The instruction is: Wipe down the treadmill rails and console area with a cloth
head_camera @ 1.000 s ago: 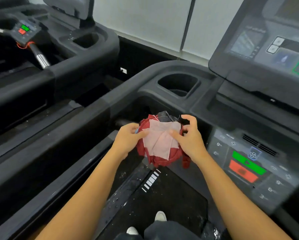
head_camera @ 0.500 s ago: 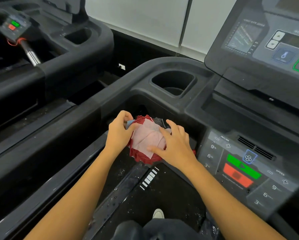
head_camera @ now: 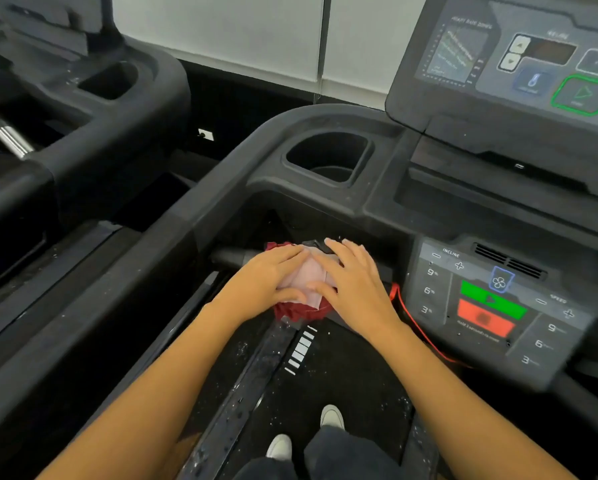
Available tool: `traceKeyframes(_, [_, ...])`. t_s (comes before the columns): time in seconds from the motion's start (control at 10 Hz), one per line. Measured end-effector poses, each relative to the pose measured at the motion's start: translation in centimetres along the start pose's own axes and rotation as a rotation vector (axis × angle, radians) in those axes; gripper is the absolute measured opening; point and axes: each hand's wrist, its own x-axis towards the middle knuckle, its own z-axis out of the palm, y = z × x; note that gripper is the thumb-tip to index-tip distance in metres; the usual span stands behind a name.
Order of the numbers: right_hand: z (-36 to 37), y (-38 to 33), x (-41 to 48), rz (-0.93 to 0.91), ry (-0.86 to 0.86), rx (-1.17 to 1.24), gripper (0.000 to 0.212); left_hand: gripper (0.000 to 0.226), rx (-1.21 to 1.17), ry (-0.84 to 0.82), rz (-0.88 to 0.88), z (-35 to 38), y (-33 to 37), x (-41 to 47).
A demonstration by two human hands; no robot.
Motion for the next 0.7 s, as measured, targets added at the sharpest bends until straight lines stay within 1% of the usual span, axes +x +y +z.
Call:
traceKeyframes(0.1, [0.3,-0.3,0.1,-0.031,-0.03,0.034,0.051,0.079,-0.006,-0.008,0.039,-0.1,-0.7,0.2])
traceKeyframes(0.2, [0.1,-0.1,0.2,-0.015,-0.135,0.019,0.066,0.08,0.007,0.02,0.056,0.2,-1.6,0.6])
traceKeyframes(0.3, [-0.2,-0.5,0.3,0.01,-0.166,-0.029,0.068,0.077,0.053,0.046,0.082,0.4,-1.9,0.8])
traceKeyframes(0.4, [-0.1,-0.9,0.3,0.031,-0.146,-0.052,0.066,0.075,0.077,0.073,0.119,0.8,-2.2,1.0])
traceKeyframes(0.5, [-0.1,-1.2,0.0,0.064,-0.151,-0.051,0.066,0.079,0.114,0.064,0.122,0.9,-2.5,0.8])
traceKeyframes(0.6, [-0.1,-0.9,-0.5,0.074,-0.117,-0.069,0.071,0.087,0.128,0.075,0.122,0.8,-2.7,0.7])
traceKeyframes(0.7, [-0.6,-1.1,-0.9,0.103,-0.106,-0.044,0.07,0.096,0.1,0.002,0.038,0.3,-2.1,0.6])
